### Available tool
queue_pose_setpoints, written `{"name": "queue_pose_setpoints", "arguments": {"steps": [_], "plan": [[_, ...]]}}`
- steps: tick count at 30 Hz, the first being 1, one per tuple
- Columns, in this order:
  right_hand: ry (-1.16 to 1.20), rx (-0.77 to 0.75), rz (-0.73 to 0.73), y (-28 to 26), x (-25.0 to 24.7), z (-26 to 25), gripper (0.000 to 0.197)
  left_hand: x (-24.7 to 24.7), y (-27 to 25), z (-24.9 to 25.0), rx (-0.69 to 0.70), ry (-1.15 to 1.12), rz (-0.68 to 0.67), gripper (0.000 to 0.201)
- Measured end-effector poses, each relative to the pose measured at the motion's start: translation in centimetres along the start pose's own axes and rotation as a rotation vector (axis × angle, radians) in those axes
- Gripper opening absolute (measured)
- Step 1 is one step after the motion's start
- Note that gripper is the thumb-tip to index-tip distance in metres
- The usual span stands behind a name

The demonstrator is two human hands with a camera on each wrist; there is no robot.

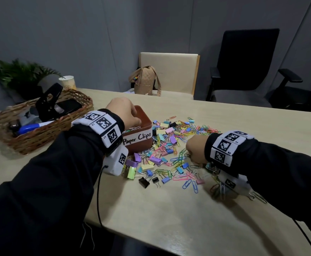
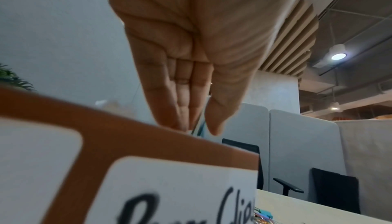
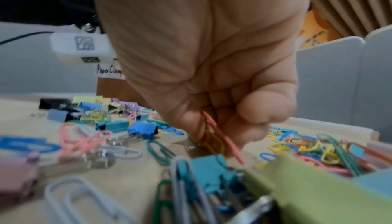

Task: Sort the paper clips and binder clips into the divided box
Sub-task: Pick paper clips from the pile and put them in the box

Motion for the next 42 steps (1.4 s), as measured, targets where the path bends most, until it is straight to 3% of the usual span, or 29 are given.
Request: {"name": "queue_pose_setpoints", "arguments": {"steps": [3, 7, 11, 14, 18, 24, 28, 31, 34, 36, 38, 42], "plan": [[0.147, 0.024, 0.049, 0.0, -1.0, 0.9, 0.016, 0.4, -0.6, 1.2, 0.051, -0.031, 0.029, 0.022], [0.425, 0.064, 0.209, -0.7, -4.1, 3.0, 0.025, 1.5, -2.0, 2.4, 0.076, -0.087, -0.050, 0.018], [0.712, 0.061, 0.475, -1.6, -7.7, 4.0, 0.019, 2.5, -3.1, 1.5, 0.010, -0.022, -0.195, 0.026], [0.799, 0.040, 0.714, -1.8, -10.7, 3.3, 0.017, 3.6, -4.0, 0.4, -0.033, 0.017, -0.334, 0.027], [0.865, -0.023, 0.833, -1.0, -13.2, 1.1, 0.013, 3.8, -4.8, -0.6, -0.037, 0.028, -0.376, 0.021], [0.877, -0.020, 0.767, 0.4, -12.8, -0.1, 0.022, 4.0, -5.7, -0.9, -0.012, -0.010, -0.406, 0.012], [0.902, 0.092, 0.693, -0.2, -10.0, 2.5, 0.010, 4.6, -5.3, 0.0, 0.043, -0.088, -0.385, 0.012], [0.584, 0.040, 0.426, -0.9, -7.1, 2.5, 0.021, 5.7, -4.9, 1.6, 0.079, -0.118, -0.376, 0.013], [0.322, -0.085, 0.109, -1.6, -3.2, 1.2, 0.068, 7.2, -4.6, 3.3, 0.111, -0.130, -0.404, 0.011], [0.246, -0.122, 0.019, -1.7, -1.4, 0.8, 0.089, 8.4, -4.6, 4.2, 0.125, -0.105, -0.449, 0.020], [0.212, -0.149, 0.016, -1.7, -0.5, 0.4, 0.095, 9.5, -4.8, 5.1, 0.151, -0.064, -0.510, 0.036], [0.197, -0.153, 0.116, -2.1, -0.6, -0.3, 0.074, 10.8, -5.4, 6.3, 0.229, 0.048, -0.618, 0.066]]}}
Point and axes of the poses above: each hand's wrist, its own y-axis towards the middle knuckle, its own x-axis out of the palm, z = x × y, the point moved 6 cm from there along y, towards the middle knuckle, and after that the axes turned 10 degrees about -y, right-handed, at the moved point
